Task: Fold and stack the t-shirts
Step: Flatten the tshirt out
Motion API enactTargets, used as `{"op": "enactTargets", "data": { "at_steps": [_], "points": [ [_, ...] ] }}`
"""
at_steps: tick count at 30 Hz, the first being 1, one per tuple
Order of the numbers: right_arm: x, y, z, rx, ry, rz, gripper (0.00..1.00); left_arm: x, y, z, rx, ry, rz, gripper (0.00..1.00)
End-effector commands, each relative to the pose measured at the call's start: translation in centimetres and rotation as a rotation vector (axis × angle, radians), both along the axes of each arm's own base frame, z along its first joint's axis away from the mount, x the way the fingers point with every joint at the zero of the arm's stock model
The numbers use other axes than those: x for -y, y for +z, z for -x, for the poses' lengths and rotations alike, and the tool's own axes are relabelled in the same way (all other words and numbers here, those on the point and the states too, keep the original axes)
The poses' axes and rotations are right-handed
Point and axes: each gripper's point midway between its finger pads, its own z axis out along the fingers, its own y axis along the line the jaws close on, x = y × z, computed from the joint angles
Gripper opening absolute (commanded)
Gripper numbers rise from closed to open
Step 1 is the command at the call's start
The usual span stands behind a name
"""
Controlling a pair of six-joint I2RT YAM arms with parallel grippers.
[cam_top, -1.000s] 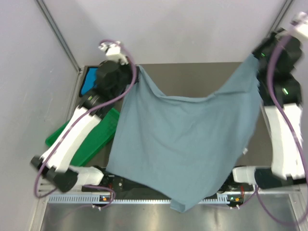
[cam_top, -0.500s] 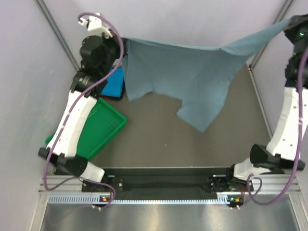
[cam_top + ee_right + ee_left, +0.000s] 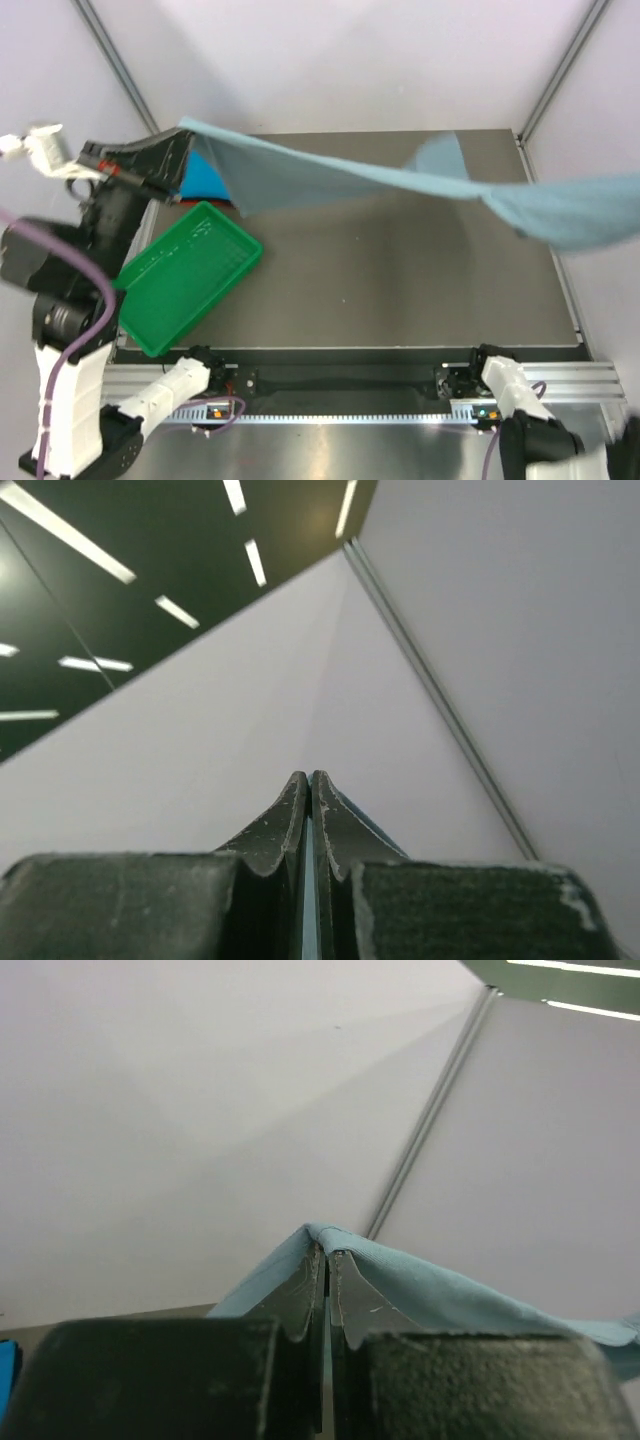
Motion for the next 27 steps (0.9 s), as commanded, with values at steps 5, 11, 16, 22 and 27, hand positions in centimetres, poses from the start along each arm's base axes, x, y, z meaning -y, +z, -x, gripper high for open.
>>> {"op": "enactTargets", "data": {
  "at_steps": [5, 11, 16, 22, 27],
  "points": [
    [3.8, -0.6, 3.4, 0.057, 0.008, -0.140, 0.00, 0.0, 0.5, 3.3, 0.064, -0.068, -0.007, 0.00],
    [4.7, -0.2, -6.9, -0.119, -0.050, -0.034, 0.00, 2.5, -3.2, -4.5, -0.069, -0.030, -0.079, 0.00],
    [2.5, -6.3, -21.1, -0.427, -0.304, 0.167, 0.00, 5.3, -11.3, -14.7, -0.270, 0.036, -0.220, 0.00],
    [2.9, -18.4, -37.3, -0.639, -0.222, 0.134, 0.00, 6.4, -21.2, -24.9, -0.433, 0.063, -0.288, 0.00],
    [5.3, -30.4, -48.0, -0.801, -0.029, 0.068, 0.00, 6.1, -31.2, -32.8, -0.596, 0.051, -0.325, 0.00]
  ]
}}
